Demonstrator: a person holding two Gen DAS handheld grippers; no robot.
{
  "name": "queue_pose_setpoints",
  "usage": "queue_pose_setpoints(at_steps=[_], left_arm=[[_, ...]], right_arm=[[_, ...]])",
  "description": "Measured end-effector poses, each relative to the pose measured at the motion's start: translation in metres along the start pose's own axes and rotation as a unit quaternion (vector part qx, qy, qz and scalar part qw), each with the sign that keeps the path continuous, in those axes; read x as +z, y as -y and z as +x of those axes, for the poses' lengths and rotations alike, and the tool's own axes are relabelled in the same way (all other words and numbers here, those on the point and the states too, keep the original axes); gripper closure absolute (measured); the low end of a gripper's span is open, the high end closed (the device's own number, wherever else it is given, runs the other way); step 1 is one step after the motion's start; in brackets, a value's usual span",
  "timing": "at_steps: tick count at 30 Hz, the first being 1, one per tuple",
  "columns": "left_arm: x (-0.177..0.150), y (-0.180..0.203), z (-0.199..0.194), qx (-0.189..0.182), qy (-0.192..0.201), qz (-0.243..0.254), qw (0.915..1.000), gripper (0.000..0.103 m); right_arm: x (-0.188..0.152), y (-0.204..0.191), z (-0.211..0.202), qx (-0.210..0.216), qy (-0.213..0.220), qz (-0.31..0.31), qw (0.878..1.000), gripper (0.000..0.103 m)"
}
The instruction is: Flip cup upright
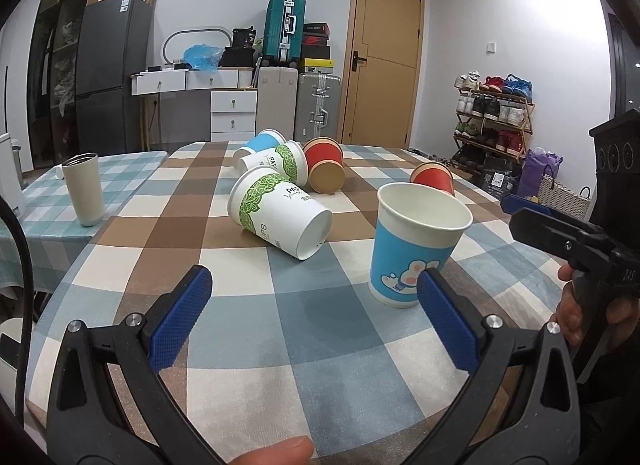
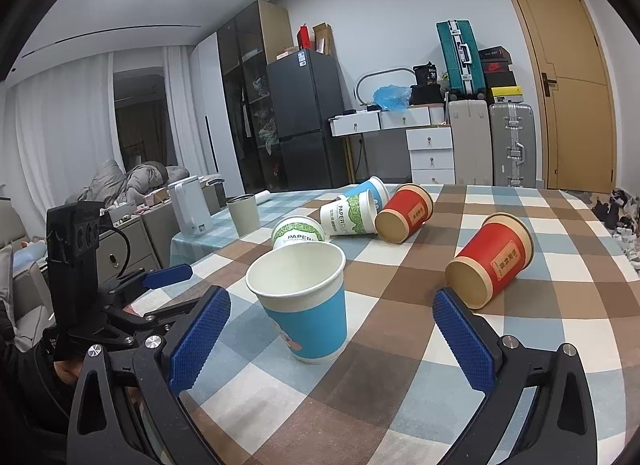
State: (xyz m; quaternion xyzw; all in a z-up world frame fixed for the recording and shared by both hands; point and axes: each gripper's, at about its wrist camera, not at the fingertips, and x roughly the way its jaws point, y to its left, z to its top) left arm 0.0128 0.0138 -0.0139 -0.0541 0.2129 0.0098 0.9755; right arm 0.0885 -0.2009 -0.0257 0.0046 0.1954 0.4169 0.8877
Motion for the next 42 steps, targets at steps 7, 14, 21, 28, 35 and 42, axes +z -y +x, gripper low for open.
queue_pose_setpoints(at_steps=[7,14,21,28,35,42], left_arm=[[-0.0011,-0.0015,-0.0008,0.0,0.003,0.0,1.0,0.001],[-0.0011,-0.0015,-0.001,0.0,0.004,0.001,1.0,0.001],[0.0002,-0.0023,-0.0027,0.0,0.008,0.002,1.0,0.001],[0.0022,-0.0019,-0.0055,-0.002,0.013,0.0,0.9999,0.001],[0.0031,-0.0016,-0.0064,-0.002,0.015,-0.002,0.9999,0.001],[0.0033,-0.0018,-0.0063,-0.001,0.015,-0.001,0.9999,0.001]], right_arm=[[-0.0003,-0.0007,-0.0001,-0.001,0.0,0.0,1.0,0.0],[-0.001,-0.0012,-0.001,-0.002,0.0,-0.003,1.0,0.0],[-0.0012,-0.0014,-0.0011,-0.003,0.0,-0.004,1.0,0.0],[-0.0016,-0.0003,-0.001,-0.004,-0.001,-0.006,1.0,0.0],[-0.0016,-0.0006,-0.0008,-0.004,-0.001,-0.006,1.0,0.0],[-0.0018,-0.0007,-0.0008,-0.004,-0.002,-0.007,1.0,0.0]])
